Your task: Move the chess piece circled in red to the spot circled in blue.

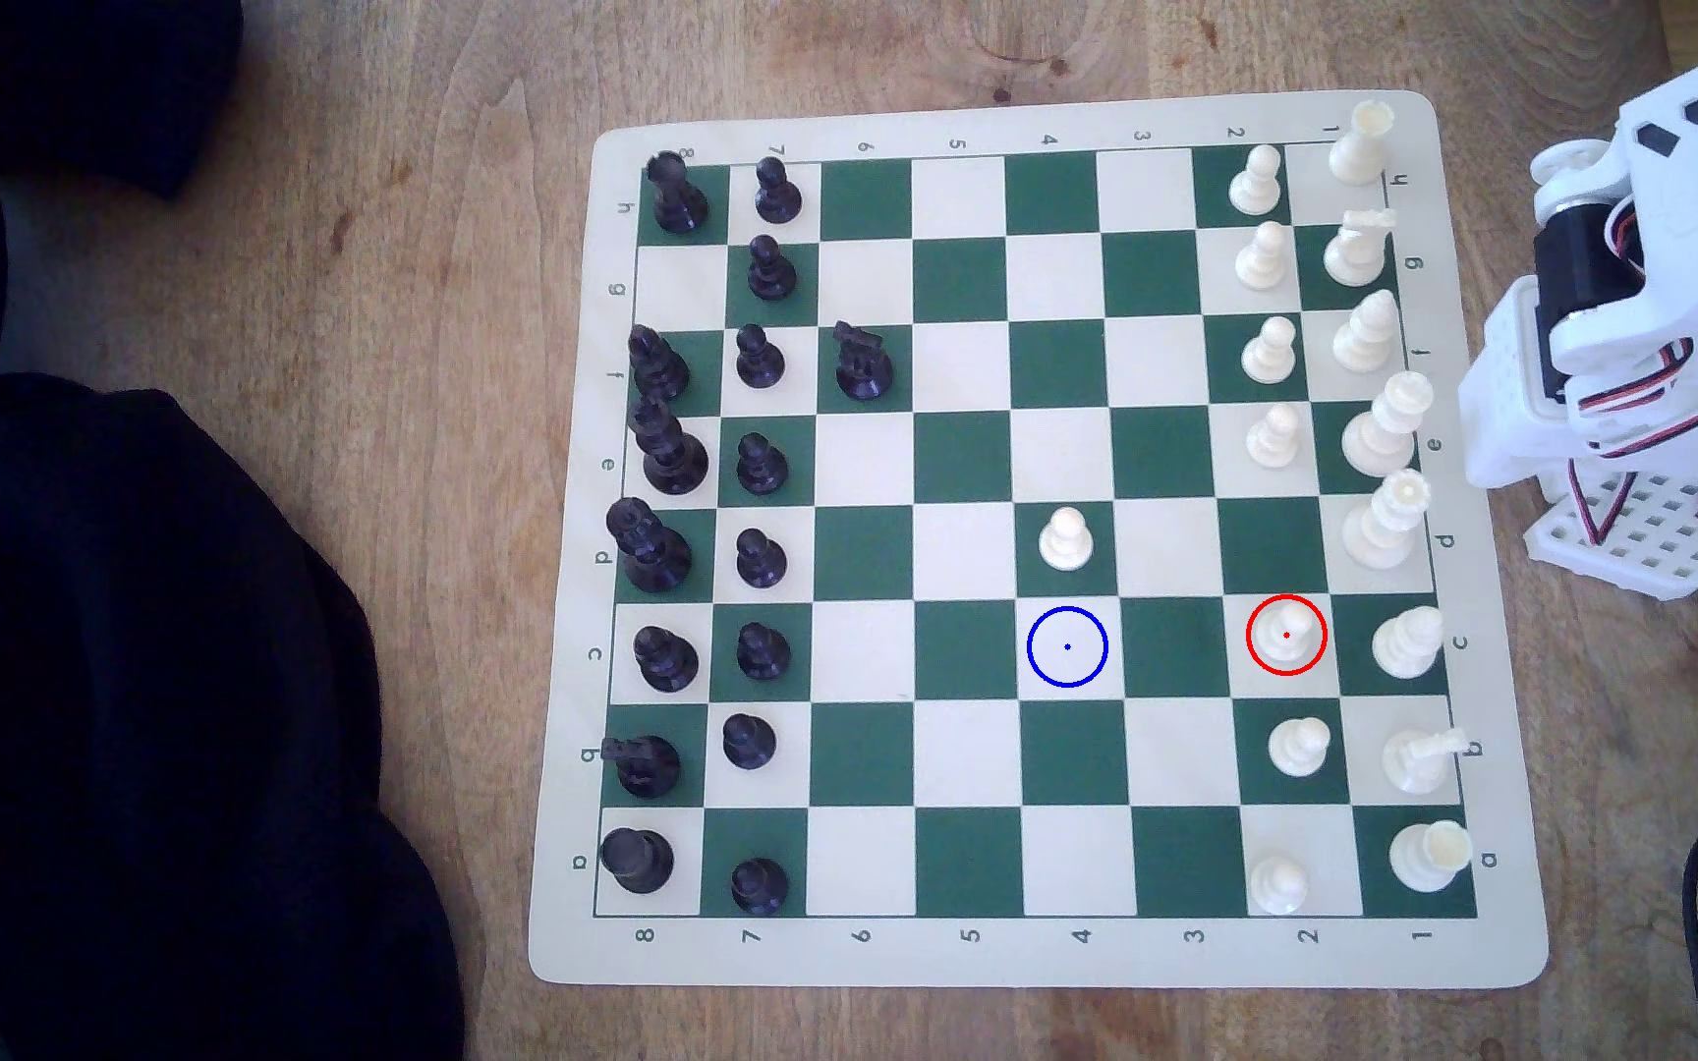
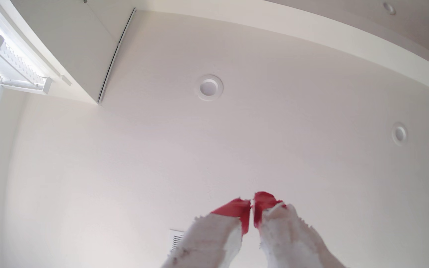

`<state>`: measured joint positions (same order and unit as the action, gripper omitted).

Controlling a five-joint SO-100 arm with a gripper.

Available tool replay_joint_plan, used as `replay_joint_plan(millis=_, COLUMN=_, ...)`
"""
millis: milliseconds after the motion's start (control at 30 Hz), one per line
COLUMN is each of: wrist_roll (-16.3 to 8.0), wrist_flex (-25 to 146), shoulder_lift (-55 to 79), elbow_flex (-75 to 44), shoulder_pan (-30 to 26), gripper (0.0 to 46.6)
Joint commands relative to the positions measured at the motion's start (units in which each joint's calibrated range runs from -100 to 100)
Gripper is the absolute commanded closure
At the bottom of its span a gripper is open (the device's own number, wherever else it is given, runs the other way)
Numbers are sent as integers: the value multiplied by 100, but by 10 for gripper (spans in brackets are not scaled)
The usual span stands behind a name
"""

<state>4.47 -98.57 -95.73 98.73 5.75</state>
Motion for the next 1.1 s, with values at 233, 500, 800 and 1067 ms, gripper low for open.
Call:
replay_joint_plan(millis=233, wrist_roll=10, wrist_flex=1576, shoulder_lift=-11, elbow_flex=117, shoulder_pan=109, gripper=464)
replay_joint_plan(millis=500, wrist_roll=-20, wrist_flex=5221, shoulder_lift=-11, elbow_flex=117, shoulder_pan=140, gripper=464)
replay_joint_plan(millis=800, wrist_roll=-29, wrist_flex=8219, shoulder_lift=-3, elbow_flex=-490, shoulder_pan=344, gripper=464)
replay_joint_plan(millis=1067, wrist_roll=-122, wrist_flex=12191, shoulder_lift=-3, elbow_flex=-1832, shoulder_pan=195, gripper=463)
